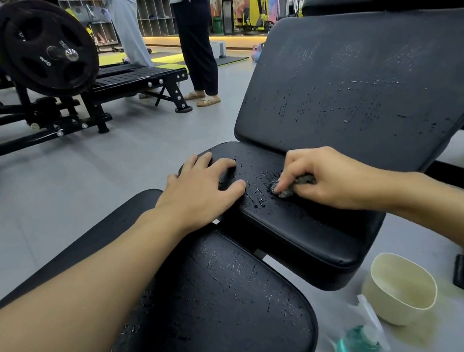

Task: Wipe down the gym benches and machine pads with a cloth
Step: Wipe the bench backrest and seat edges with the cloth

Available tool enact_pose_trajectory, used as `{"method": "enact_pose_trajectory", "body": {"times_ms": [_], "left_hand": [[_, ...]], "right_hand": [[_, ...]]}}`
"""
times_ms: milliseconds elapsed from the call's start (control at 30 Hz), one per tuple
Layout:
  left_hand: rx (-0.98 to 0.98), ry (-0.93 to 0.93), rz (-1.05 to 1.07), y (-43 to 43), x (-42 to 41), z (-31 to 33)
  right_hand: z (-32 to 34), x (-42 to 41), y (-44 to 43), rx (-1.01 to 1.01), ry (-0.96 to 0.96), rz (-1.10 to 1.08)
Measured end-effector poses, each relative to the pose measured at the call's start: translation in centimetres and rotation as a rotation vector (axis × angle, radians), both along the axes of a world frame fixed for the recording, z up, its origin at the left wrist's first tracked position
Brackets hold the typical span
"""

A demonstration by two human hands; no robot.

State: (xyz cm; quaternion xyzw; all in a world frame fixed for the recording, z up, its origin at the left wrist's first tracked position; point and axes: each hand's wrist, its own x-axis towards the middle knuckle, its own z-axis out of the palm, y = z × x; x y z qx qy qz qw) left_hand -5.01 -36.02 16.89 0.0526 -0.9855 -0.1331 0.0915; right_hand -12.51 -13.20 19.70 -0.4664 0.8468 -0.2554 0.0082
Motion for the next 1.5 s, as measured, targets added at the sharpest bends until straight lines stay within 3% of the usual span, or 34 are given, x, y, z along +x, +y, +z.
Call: {"method": "enact_pose_trajectory", "body": {"times_ms": [167,333,500,667,800,967,1133,1200,1300,1500], "left_hand": [[-0.016,0.006,0.01,0.3,0.2,0.2],[-0.007,-0.003,0.004,0.3,0.1,0.1],[-0.003,0.002,0.004,0.2,0.3,0.0],[0.0,-0.001,0.002,0.1,0.1,0.3],[0.018,-0.002,-0.001,0.3,0.4,0.4],[0.081,-0.003,-0.026,0.2,0.6,0.7],[0.082,-0.198,-0.118,1.2,2.3,1.6],[-0.009,-0.302,-0.164,1.7,3.0,1.3],[-0.012,-0.296,-0.19,1.8,3.3,1.0],[0.054,-0.247,-0.174,1.8,3.3,1.1]], "right_hand": [[-0.1,-2.8,-3.3,0.023,0.093,-0.18],[-0.1,-1.2,0.0,0.047,0.072,-0.047],[-0.6,-3.8,-2.9,0.118,0.196,-0.251],[-0.5,-1.8,-0.5,0.066,0.162,-0.106],[-0.7,-3.5,-2.0,0.095,0.216,-0.32],[-0.4,-1.1,1.5,0.075,0.112,-0.195],[-0.8,-2.7,-0.6,0.063,0.163,-0.407],[-0.8,-1.8,0.5,0.041,0.134,-0.323],[-0.3,-0.4,2.0,0.07,0.111,-0.19],[-0.4,-1.3,-0.1,0.026,0.116,-0.294]]}}
